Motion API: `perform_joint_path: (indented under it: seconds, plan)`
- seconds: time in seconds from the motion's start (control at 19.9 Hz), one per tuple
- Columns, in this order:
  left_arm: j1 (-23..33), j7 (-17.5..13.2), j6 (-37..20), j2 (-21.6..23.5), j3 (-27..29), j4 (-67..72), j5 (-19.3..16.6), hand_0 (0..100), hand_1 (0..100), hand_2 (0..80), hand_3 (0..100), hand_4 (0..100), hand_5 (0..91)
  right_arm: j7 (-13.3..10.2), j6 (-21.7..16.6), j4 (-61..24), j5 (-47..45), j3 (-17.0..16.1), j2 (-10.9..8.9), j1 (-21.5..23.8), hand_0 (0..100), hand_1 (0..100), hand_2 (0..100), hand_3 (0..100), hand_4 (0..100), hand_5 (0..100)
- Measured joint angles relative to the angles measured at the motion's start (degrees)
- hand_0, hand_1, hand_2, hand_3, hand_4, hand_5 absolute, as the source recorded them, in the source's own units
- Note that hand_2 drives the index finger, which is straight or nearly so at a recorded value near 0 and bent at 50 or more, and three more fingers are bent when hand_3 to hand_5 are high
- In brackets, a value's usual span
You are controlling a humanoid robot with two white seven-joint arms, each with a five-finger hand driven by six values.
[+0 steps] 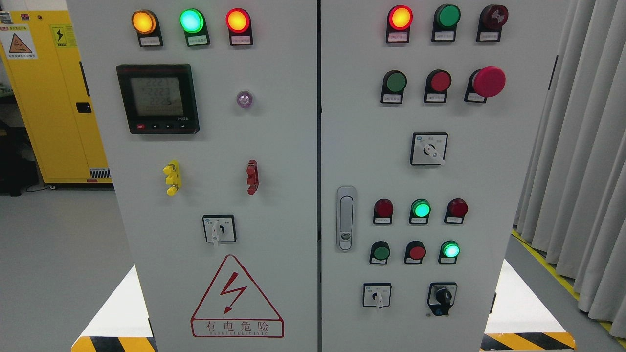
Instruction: Turn on light switch 1
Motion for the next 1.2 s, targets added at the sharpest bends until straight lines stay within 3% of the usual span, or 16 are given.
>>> perform_joint_path:
  seconds: [0.5,1.0,1.2]
  plan:
    - [-7.36,0.12,10.96,-1.48,-1.74,-6.95,-0.18,12,59,56.8,90,87,81.3,0.0,0.0,0.0,0.0,0.0,0.0,0.0,0,50,4,0,0,0]
    - [-12.93,5.13,20.89,-3.48,-2.72,-11.0,-1.81,20,62,56.7,90,87,82.7,0.0,0.0,0.0,0.0,0.0,0.0,0.0,0,50,4,0,0,0]
    - [-15.61,6.72,24.13,-4.13,-2.95,-11.96,-2.15,18,65,56.7,90,87,82.9,0.0,0.0,0.0,0.0,0.0,0.0,0.0,0,50,4,0,0,0]
